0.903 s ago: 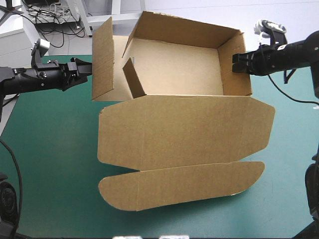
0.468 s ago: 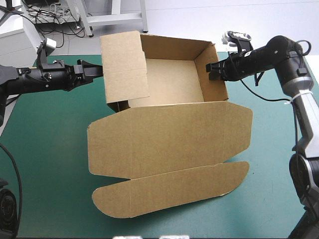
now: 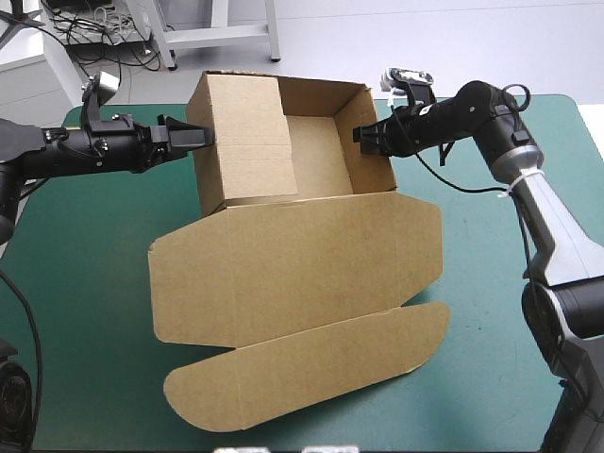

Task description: Fold the box

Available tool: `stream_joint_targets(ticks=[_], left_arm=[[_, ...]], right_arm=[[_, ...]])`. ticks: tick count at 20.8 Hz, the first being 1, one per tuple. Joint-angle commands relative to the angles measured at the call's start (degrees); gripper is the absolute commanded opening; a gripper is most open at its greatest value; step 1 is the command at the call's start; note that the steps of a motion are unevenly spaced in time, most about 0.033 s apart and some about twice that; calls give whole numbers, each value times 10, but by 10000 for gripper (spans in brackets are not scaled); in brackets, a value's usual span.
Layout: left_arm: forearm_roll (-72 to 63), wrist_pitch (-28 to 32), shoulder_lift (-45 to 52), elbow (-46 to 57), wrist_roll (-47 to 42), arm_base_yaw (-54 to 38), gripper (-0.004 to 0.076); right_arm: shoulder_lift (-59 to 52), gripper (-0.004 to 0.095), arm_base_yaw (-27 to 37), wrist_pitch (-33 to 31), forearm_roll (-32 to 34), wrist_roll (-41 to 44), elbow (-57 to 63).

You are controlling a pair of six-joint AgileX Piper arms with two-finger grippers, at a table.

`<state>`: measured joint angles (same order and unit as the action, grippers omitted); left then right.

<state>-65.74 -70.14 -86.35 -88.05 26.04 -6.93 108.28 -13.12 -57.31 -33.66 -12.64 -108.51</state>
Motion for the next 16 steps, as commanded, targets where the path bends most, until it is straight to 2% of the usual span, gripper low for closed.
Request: stream_joint_targets(ticks=[1, 5, 9, 13, 16], left_arm=[[-40, -35, 25, -14, -1, 25, 632], [-25, -35, 25, -14, -1, 43, 632], [2, -35, 25, -14, -1, 43, 609], [121, -35, 25, -14, -34, 44, 517], [214, -33, 25, -14, -70, 44, 499]], right_arm=[[-23, 0, -20, 35, -47, 1, -18], [-22, 0, -41, 60, -10, 12, -18], [-22, 0, -42, 60, -5, 23, -18], [-22, 0, -59, 69, -5, 38, -18], [-22, 0, -92, 79, -5, 40, -18]])
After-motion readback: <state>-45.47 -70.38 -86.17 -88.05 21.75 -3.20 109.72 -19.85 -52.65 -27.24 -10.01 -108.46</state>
